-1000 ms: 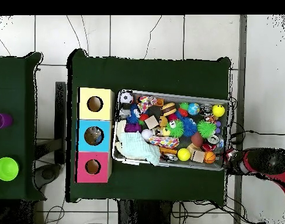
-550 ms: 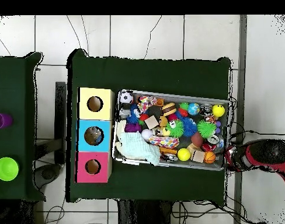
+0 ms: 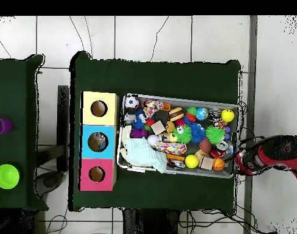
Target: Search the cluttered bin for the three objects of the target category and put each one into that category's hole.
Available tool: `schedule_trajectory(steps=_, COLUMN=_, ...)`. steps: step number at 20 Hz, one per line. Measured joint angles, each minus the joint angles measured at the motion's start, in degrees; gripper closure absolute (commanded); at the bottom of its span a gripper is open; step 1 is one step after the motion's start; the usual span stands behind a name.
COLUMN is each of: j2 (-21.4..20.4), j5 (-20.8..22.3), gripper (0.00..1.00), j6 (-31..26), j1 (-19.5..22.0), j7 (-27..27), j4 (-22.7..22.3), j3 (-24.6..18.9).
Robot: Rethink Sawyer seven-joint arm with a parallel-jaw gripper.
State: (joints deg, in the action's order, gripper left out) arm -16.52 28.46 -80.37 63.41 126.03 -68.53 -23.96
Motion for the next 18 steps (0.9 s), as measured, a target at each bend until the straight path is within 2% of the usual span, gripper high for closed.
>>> schedule_trajectory(steps=9, j2=3.8, j5=1.0, gripper=0.0, j6=-8.0, j1=-0.2, j7=0.0, j4=6.2, j3=-1.7)
schedule_trajectory(steps=18, j2=3.8, j5=2.5, gripper=0.0, j6=-9.0, j1=0.7, j7=0.0, j4=6.2, j3=-3.5)
